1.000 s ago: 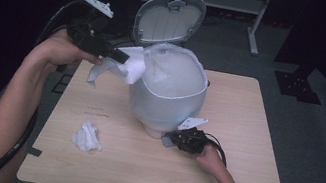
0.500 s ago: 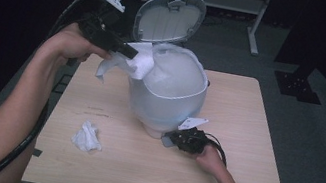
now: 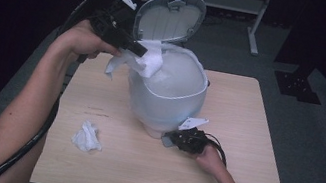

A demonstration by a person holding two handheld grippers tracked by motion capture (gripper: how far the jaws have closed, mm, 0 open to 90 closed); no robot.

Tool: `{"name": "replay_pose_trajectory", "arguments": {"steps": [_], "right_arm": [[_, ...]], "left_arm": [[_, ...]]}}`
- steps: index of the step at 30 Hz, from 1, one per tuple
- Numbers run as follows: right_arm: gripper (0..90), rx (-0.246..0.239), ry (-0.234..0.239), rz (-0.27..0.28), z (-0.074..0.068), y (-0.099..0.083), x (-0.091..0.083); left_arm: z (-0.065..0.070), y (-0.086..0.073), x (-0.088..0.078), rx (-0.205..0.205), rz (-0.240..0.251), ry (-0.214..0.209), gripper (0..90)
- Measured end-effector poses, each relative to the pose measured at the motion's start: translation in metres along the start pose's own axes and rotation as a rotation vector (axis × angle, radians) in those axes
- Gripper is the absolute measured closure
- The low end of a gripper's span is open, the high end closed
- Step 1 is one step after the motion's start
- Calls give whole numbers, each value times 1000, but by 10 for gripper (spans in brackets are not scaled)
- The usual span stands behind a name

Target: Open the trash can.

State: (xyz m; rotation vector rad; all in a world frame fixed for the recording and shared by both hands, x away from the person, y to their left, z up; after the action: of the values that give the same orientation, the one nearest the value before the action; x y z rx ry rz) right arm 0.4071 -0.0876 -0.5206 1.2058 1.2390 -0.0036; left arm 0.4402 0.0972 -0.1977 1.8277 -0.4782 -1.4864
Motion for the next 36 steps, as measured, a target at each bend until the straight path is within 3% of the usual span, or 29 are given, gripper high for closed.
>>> {"name": "replay_pose_trajectory", "arguments": {"steps": [20,36], "right_arm": [[769,-4,2,2,0,0,0],[769,0,2,0,0,0,0]], "left_arm": [[-10,16,33,4,-22,-35,856],[-13,28,65,31,-43,-78,852]]}}
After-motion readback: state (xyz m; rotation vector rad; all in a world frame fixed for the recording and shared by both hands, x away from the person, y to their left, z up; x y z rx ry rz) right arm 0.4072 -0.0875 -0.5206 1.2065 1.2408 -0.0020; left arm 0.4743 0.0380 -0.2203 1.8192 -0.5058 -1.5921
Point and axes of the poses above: each handheld gripper's, and its own axes: x roughly forward along the jaws, y roughly out of its top, z roughly to its right, the point moved 8 cm from there along x, roughly forward along the jaws, and after that the axes turned 14 degrees about x, right-handed, at the moved point
